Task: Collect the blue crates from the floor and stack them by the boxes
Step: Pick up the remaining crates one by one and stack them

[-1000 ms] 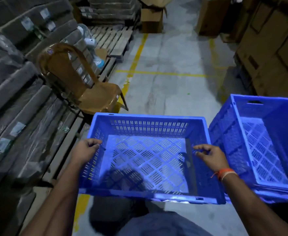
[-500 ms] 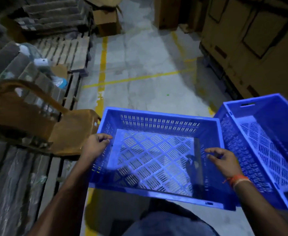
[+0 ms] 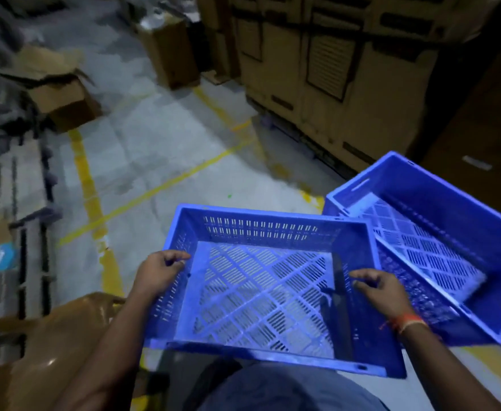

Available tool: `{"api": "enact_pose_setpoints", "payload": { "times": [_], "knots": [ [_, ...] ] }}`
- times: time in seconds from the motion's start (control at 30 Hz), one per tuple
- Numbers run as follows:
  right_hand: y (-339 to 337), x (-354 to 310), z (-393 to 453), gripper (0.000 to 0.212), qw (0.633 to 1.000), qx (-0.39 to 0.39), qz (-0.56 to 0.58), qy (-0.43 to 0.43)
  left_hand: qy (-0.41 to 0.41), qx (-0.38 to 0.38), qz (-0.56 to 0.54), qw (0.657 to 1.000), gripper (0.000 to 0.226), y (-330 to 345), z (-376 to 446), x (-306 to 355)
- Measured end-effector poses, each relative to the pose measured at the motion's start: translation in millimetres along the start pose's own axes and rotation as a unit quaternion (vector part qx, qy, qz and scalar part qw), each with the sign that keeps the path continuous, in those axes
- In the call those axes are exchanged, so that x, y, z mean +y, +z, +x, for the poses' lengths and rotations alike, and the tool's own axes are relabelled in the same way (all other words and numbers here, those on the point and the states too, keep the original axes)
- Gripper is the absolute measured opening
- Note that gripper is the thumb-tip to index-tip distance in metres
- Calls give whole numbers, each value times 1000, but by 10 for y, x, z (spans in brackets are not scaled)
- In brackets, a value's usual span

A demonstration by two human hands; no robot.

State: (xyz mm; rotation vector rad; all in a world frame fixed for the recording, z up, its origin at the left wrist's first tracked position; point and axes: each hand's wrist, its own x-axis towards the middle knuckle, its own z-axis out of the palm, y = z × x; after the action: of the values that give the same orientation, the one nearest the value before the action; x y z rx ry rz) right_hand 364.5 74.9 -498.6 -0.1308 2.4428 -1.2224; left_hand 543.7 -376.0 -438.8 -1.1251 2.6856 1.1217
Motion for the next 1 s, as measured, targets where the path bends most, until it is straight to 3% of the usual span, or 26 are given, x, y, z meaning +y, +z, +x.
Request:
{"api": "enact_pose_setpoints", "payload": {
  "times": [0.23,0.63,1.0],
  "knots": [
    [83,-18,-526,16,990,112,8,86,93,-103,30,990,17,168,777,254],
    [584,-358,-1739,16,921,299,45,245,227,-227,61,945,14,360,1278,839],
    [94,-587,-2264,14,898,338,15,279,289,-312,20,905,7,275,1179,1833]
  ]
}}
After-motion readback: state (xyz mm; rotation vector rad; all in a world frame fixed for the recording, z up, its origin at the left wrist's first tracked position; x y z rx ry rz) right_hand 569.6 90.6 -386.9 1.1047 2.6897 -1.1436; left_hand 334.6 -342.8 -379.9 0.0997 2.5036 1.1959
